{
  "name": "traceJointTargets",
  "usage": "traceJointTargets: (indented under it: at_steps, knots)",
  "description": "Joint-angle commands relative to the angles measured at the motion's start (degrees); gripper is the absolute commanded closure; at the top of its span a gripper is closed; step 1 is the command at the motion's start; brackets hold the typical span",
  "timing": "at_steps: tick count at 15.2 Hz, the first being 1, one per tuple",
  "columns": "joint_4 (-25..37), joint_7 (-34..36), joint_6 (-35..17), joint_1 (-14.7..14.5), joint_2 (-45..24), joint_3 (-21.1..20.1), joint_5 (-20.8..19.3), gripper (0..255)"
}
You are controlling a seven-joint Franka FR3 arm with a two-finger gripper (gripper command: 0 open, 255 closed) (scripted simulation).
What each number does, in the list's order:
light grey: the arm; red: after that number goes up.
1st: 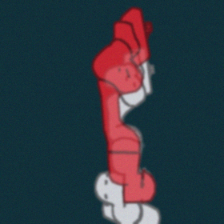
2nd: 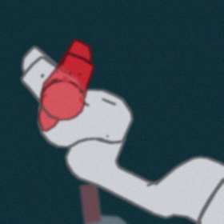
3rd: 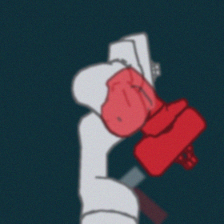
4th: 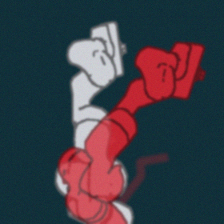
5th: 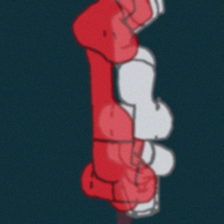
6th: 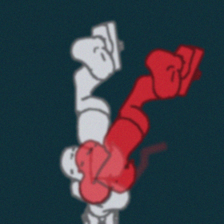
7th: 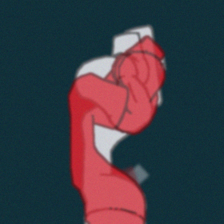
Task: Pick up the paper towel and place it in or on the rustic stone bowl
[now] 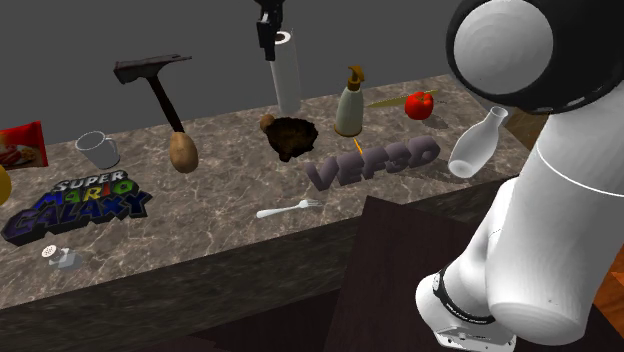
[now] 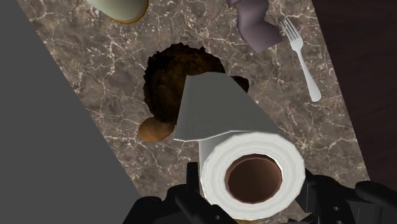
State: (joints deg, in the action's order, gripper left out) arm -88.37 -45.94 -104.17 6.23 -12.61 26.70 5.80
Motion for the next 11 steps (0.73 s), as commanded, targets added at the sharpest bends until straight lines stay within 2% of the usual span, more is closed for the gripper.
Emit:
traceJointTargets:
  at_steps: [1, 3, 11]
  knots:
    - [7.6, -2.5, 3.7, 2.4, -4.4, 0.6, 2.2, 255]
    - [16.6, -4.7, 7.9, 5.6, -9.8, 0.8, 4.8, 255]
    - [8.8, -4.8, 1.1, 4.6, -8.6, 0.5, 4.3, 255]
